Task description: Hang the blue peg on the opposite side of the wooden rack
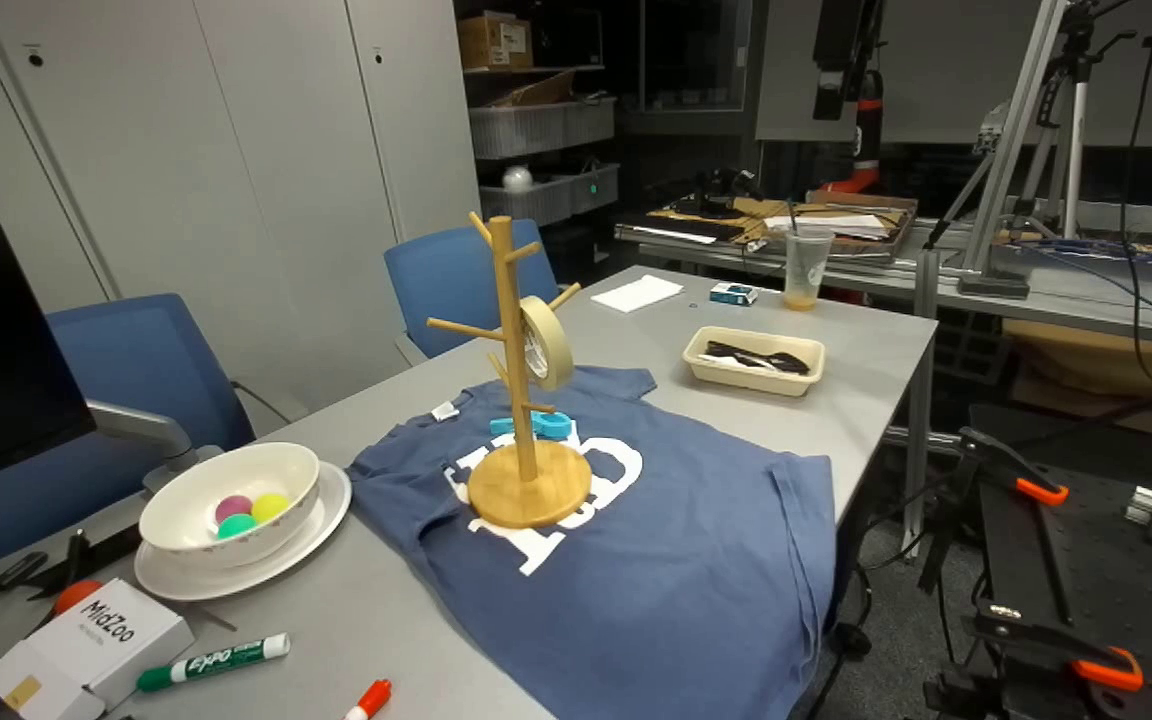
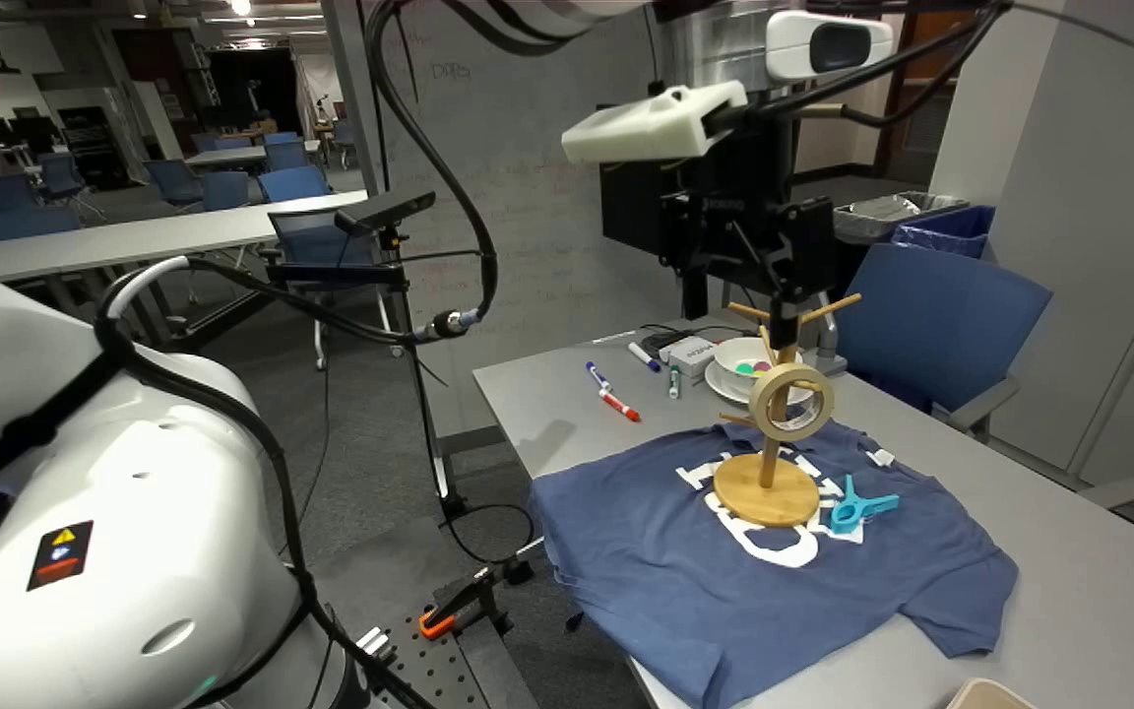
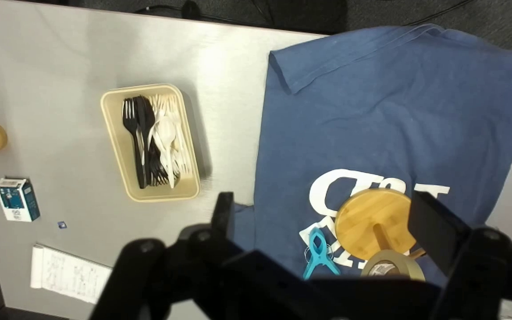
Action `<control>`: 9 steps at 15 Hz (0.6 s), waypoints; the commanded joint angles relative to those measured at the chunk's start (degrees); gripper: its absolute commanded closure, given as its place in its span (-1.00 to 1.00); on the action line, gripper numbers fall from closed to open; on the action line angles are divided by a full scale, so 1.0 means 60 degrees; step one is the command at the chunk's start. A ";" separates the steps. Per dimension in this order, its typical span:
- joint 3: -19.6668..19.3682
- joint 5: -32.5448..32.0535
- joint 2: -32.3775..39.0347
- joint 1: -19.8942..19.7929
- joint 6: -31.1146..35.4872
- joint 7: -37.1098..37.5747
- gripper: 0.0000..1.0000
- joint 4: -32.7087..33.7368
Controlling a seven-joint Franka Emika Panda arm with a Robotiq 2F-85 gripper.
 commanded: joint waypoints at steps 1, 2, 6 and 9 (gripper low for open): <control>-0.0058 0.0306 -0.0033 0.0058 0.0279 0.0551 -1.00 -0.0078; -0.0058 0.0400 -0.0038 0.0059 0.0346 0.0715 -1.00 -0.0100; -0.0038 0.0852 -0.0055 0.0048 0.0764 0.1262 -1.00 -0.0211; -0.0002 0.0955 -0.0040 0.0026 0.0592 0.1452 -1.00 -0.0180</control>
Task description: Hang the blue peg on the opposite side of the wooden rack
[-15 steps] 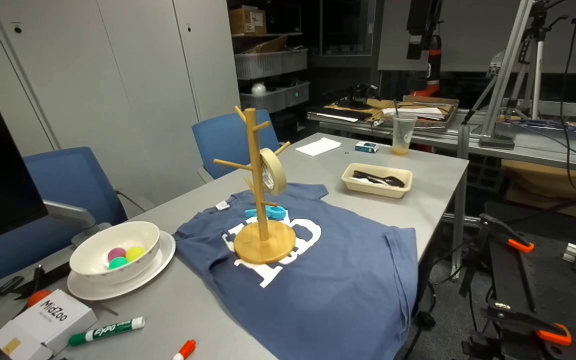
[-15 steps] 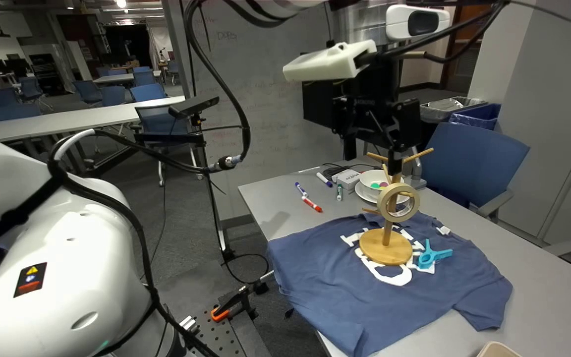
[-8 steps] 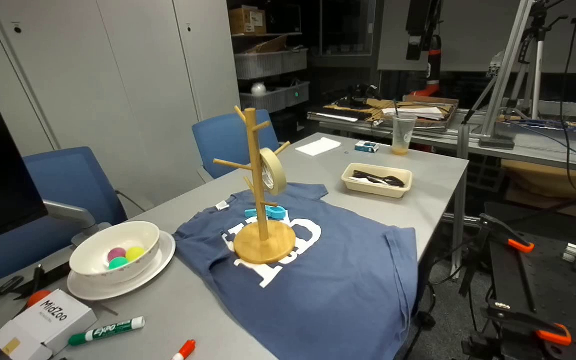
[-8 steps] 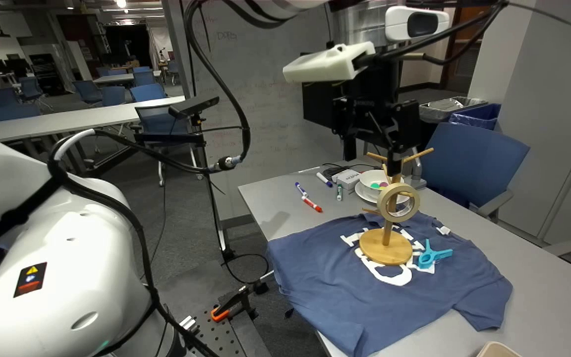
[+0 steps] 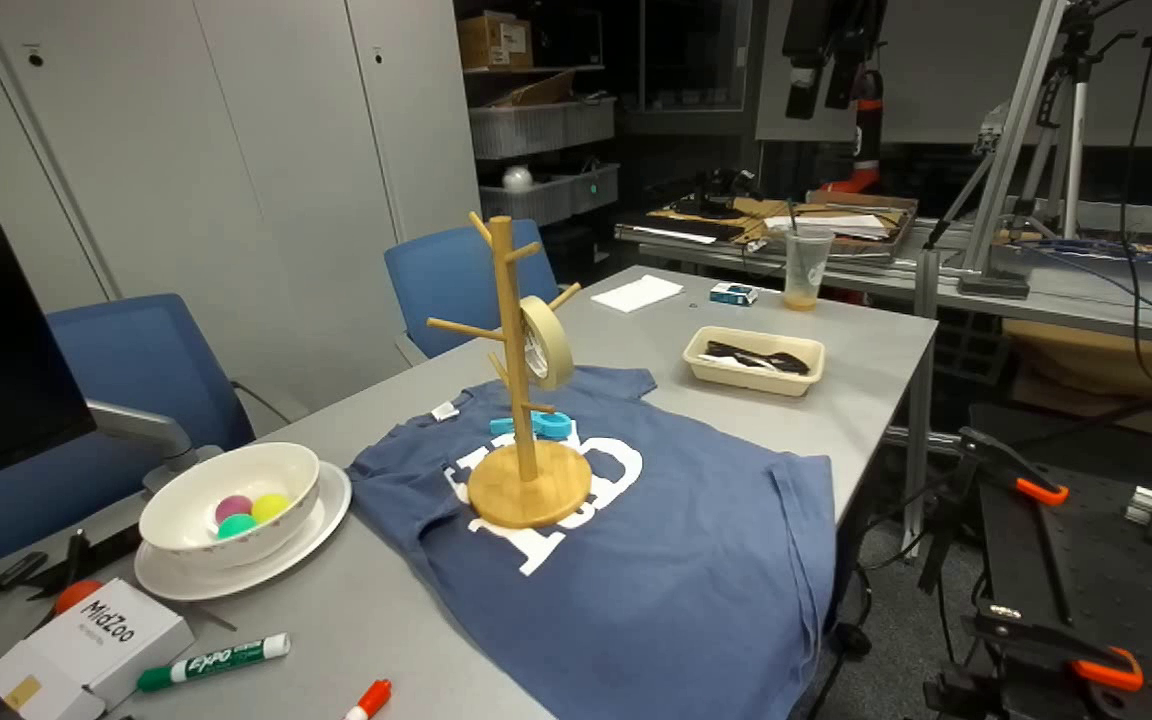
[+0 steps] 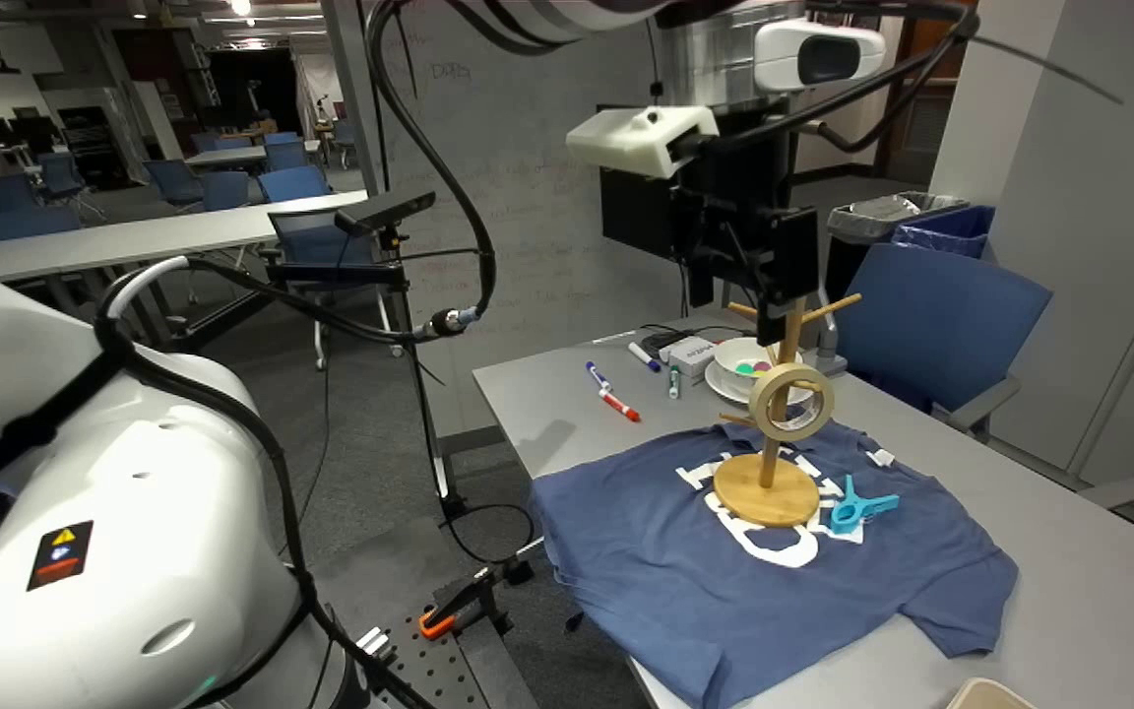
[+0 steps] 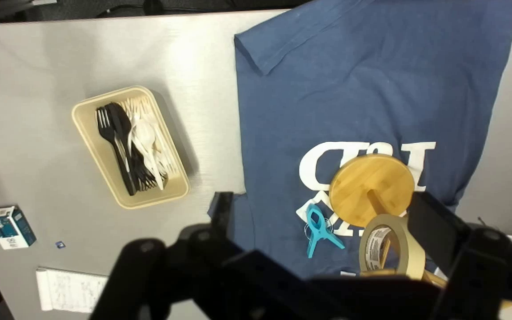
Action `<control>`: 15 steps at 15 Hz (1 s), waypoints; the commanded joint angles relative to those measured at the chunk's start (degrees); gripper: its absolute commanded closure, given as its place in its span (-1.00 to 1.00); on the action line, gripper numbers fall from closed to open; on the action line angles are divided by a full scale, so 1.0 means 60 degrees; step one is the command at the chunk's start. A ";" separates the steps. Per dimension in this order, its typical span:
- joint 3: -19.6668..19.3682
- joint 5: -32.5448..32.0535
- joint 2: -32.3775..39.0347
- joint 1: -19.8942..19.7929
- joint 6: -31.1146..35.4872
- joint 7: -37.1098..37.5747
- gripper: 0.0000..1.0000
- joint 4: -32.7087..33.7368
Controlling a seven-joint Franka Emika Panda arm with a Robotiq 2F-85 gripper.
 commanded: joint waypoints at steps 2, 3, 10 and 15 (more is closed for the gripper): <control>0.0008 0.0033 0.0005 -0.0011 -0.0027 0.0069 -1.00 -0.0014; 0.0008 0.0032 0.0005 -0.0011 -0.0027 0.0069 -1.00 -0.0024; 0.0008 0.0032 0.0007 -0.0011 -0.0027 0.0069 -1.00 -0.0027; -0.0007 0.0147 -0.0043 -0.0004 0.0682 0.0207 -1.00 -0.0213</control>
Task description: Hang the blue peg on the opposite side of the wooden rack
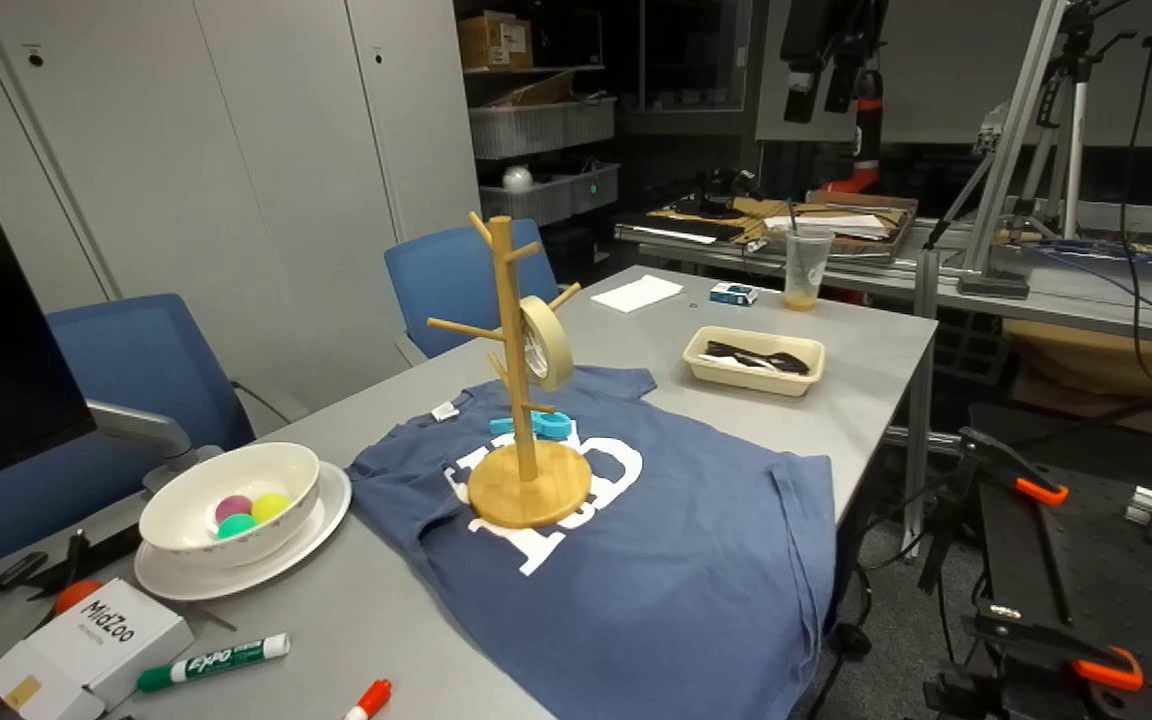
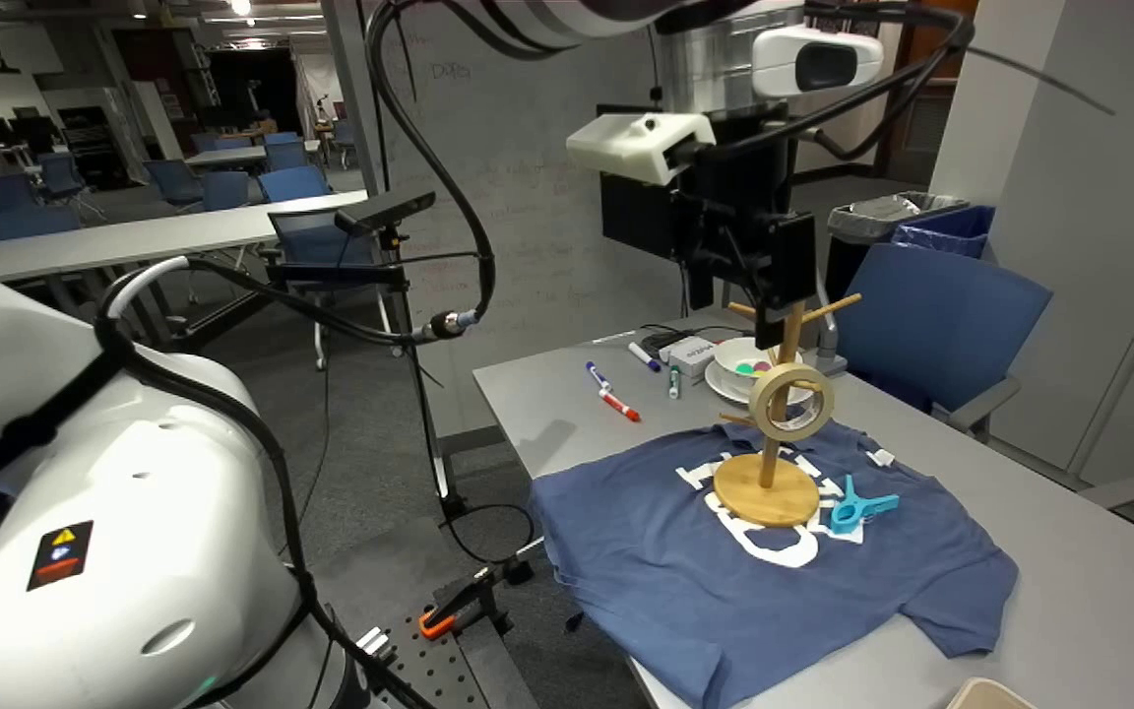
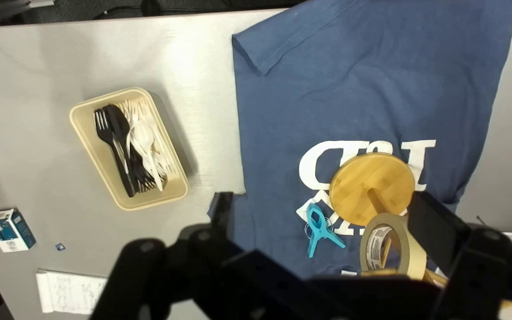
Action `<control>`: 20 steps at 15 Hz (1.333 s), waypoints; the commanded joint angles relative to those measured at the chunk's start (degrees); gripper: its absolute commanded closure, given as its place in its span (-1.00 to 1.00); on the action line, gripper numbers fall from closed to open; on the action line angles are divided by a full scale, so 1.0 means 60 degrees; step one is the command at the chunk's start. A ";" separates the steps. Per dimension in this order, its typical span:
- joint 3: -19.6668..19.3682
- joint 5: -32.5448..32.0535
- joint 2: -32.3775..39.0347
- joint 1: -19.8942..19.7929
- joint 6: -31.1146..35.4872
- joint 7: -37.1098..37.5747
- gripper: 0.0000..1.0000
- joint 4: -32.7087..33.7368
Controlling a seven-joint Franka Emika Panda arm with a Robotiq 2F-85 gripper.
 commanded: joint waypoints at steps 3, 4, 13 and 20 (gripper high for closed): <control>0.0468 0.0113 0.1531 0.0080 0.0711 0.0848 -1.00 0.1806; 0.0607 0.0047 0.1865 0.0079 0.0812 0.1097 -1.00 0.2237; 0.0861 -0.0285 0.3848 0.0285 0.0822 0.1891 -1.00 0.4131; 0.0554 -0.0247 0.3918 0.0134 0.1282 0.1955 -1.00 0.3444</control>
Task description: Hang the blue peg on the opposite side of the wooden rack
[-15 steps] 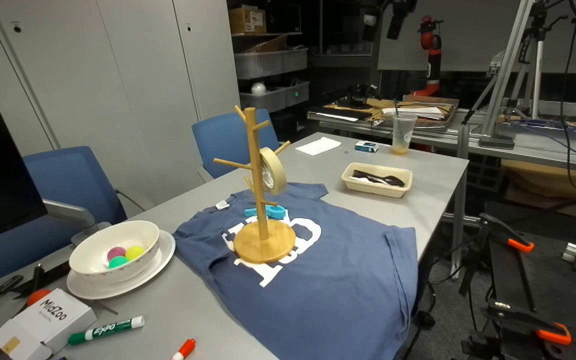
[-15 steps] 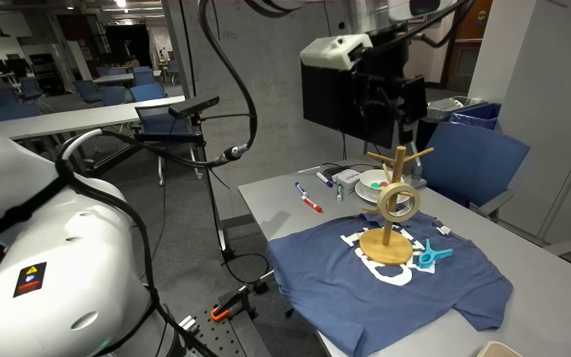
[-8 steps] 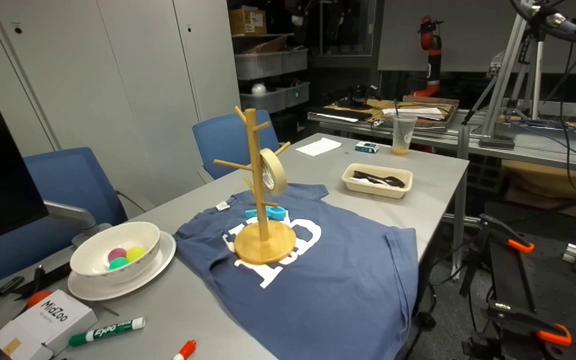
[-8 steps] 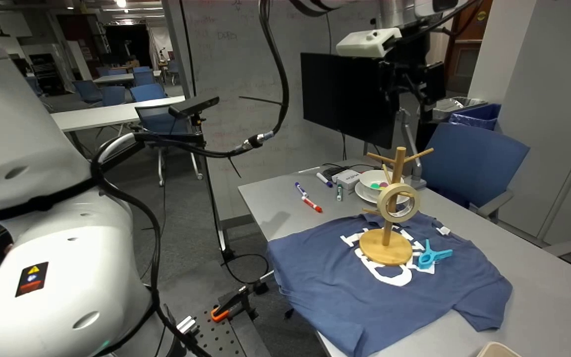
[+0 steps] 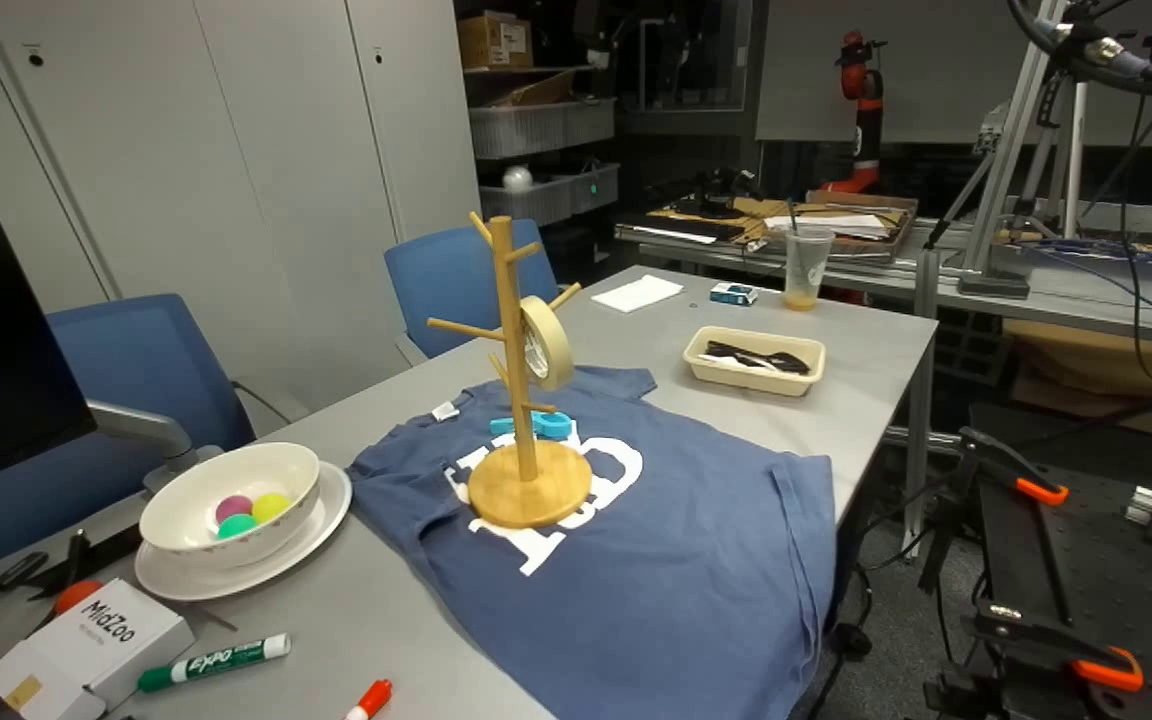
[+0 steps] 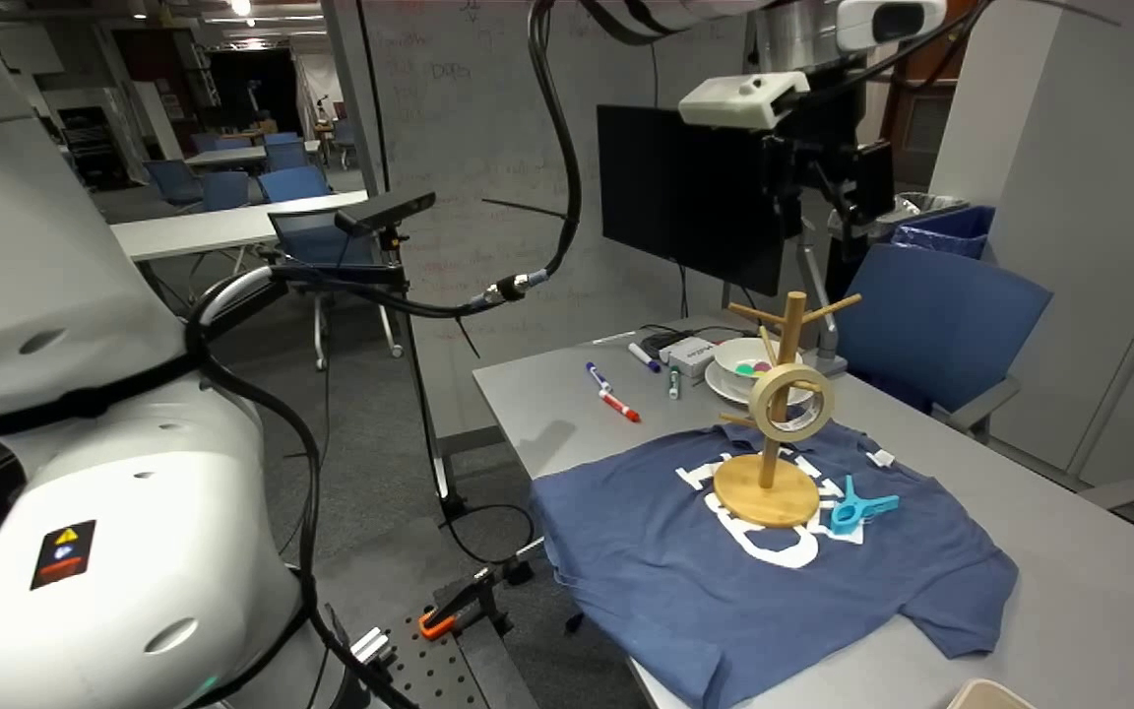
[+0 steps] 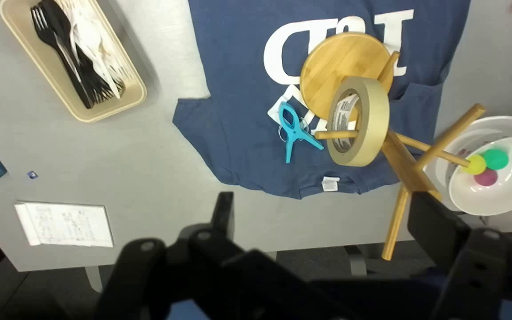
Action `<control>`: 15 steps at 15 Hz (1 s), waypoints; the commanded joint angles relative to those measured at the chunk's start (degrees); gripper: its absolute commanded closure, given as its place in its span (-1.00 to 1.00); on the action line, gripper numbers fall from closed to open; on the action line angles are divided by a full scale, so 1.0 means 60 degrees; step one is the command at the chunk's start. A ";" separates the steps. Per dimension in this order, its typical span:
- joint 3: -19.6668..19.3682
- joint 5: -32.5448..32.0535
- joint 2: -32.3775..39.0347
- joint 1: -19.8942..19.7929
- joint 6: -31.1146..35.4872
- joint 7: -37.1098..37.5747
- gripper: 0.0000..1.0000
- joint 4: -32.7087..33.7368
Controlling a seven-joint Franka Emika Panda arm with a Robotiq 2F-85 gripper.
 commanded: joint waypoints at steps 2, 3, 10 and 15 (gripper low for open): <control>-0.0534 -0.0045 0.0034 0.0008 0.0671 0.0128 -1.00 -0.0963; -0.0627 -0.0084 0.0021 -0.0017 0.0852 0.0149 -1.00 -0.1239; -0.1044 0.0030 0.0338 -0.0064 0.1913 0.0268 -1.00 -0.2806; -0.1152 -0.0002 0.0687 -0.0012 0.1942 0.0369 -1.00 -0.3141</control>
